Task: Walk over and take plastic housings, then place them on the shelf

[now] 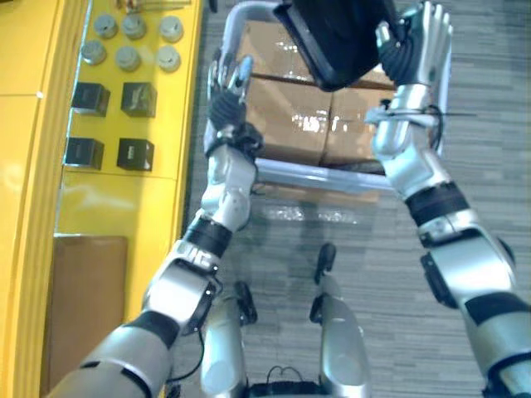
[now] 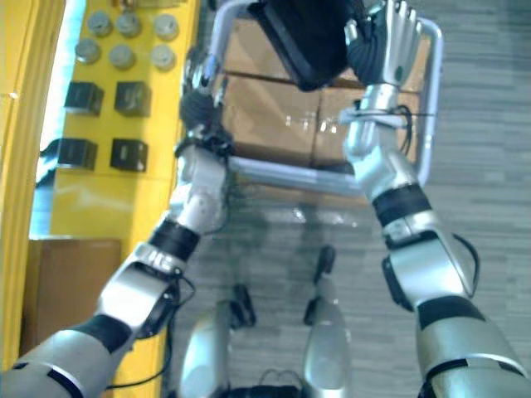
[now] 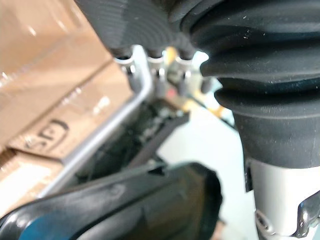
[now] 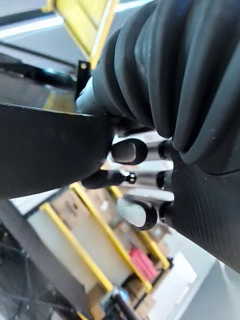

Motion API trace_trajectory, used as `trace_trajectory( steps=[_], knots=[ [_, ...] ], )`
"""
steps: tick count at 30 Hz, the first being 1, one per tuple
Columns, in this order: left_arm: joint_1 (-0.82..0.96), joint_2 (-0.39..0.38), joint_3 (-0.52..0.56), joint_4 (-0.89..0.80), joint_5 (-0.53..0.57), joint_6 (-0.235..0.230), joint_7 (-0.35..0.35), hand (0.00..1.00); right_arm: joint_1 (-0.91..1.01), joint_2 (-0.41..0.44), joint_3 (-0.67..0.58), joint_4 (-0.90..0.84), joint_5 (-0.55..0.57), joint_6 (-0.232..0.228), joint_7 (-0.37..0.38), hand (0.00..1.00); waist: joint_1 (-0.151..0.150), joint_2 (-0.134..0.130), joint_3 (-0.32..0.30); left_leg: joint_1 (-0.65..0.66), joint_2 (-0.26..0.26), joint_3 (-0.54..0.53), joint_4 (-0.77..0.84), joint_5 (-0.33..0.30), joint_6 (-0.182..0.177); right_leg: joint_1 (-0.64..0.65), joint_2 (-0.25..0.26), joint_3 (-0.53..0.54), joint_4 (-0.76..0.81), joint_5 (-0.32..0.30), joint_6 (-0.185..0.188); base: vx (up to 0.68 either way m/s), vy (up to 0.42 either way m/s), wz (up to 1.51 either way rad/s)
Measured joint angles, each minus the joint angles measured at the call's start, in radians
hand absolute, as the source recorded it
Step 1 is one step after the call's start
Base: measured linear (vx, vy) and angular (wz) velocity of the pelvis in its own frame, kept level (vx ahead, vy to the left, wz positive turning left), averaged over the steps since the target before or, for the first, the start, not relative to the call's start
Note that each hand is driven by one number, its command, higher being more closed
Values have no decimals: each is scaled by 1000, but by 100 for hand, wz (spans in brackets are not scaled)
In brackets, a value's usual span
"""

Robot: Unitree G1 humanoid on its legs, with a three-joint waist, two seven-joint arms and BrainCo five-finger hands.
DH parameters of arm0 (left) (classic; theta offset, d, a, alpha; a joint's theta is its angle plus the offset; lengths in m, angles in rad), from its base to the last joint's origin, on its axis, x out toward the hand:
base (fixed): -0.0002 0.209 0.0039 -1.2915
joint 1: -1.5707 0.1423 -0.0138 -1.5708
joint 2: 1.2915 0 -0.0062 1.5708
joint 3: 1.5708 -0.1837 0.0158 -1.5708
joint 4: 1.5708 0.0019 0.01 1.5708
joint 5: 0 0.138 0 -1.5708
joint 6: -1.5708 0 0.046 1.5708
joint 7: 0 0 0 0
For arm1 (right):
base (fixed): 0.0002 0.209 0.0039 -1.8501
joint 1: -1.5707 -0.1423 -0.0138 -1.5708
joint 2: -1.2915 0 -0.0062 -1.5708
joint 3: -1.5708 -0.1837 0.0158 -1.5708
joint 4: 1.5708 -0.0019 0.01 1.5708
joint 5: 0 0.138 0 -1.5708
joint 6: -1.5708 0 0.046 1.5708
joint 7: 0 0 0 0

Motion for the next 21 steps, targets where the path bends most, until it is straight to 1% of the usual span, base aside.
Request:
trace_trajectory(
  steps=[2, 4, 5, 8, 11, 14, 16, 17, 19, 20, 21],
  knots=[
    [-5, 0, 0, 0, 20, 8, 9, 0, 0, 1, 0, -7, -7, -6, 0, 100, 0, 0, 0, 1, 0, 0, -1, 0, -1, 1, 0, 0, 0, 0, 0, -72, 94, -1],
    [-5, 1, -1, 0, 46, 16, 33, 0, 0, 1, 0, -18, -11, -18, 0, 100, 0, 0, 0, 1, 0, 0, -2, -1, -1, 1, 0, 0, -1, 0, 0, -75, 92, 0],
    [-5, 2, -1, 0, 70, 29, 46, 0, 0, 1, 0, -25, -16, -22, 0, 100, 0, 0, 0, 1, 0, 0, -2, -1, -1, 1, 0, 0, -1, 0, 0, -72, 93, -1],
    [-6, 4, -20, 1, 139, 93, 99, 0, 0, 1, 8, -44, -18, -41, 0, 100, 0, 0, 0, 7, 0, 3, -3, -1, -1, 3, 1, 1, -2, 0, 1, -75, 106, -2],
    [-6, 4, -48, 13, 157, 126, 120, 0, 7, 7, 18, -71, -22, -41, 0, 100, -1, 0, 0, 17, 0, 10, -9, -1, -2, 9, 1, 6, -4, 0, 1, -57, 96, -4],
    [-5, -1, -62, 44, 155, 136, 122, 0, 36, 20, 18, -101, -37, -42, 0, 100, -3, -8, -4, 31, 1, 15, -16, -2, -4, 19, 4, 10, -10, 0, 1, -57, 105, -5],
    [-3, -1, -67, 46, 155, 136, 122, 0, 53, 27, 18, -113, -37, -46, 0, 100, -5, -17, -9, 32, 3, 16, -16, -3, -5, 19, 6, 13, -12, 0, 1, -52, 79, -4],
    [-3, 0, -79, 46, 153, 136, 120, 0, 66, 35, 18, -113, -38, -52, 0, 100, -5, -26, -13, 33, 4, 17, -16, -4, -6, 20, 7, 15, -12, 0, 1, -49, 69, -3],
    [-3, -1, -88, 46, 151, 135, 111, 0, 73, 42, 19, -113, -39, -58, 0, 100, -7, -31, -16, 33, 5, 17, -15, -4, -6, 20, 8, 15, -12, 0, 1, -70, 98, -1],
    [-2, -8, -89, 46, 147, 133, 104, 0, 77, 48, 21, -114, -40, -71, 0, 100, -8, -32, -17, 35, 5, 18, -15, -4, -7, 22, 8, 16, -12, 0, 1, -81, 111, 0],
    [-2, -8, -89, 46, 147, 132, 104, 0, 78, 50, 21, -116, -40, -72, 0, 100, -8, -32, -17, 36, 5, 18, -15, -4, -7, 22, 8, 16, -12, 0, 1, -69, 95, 0]
  ],
)
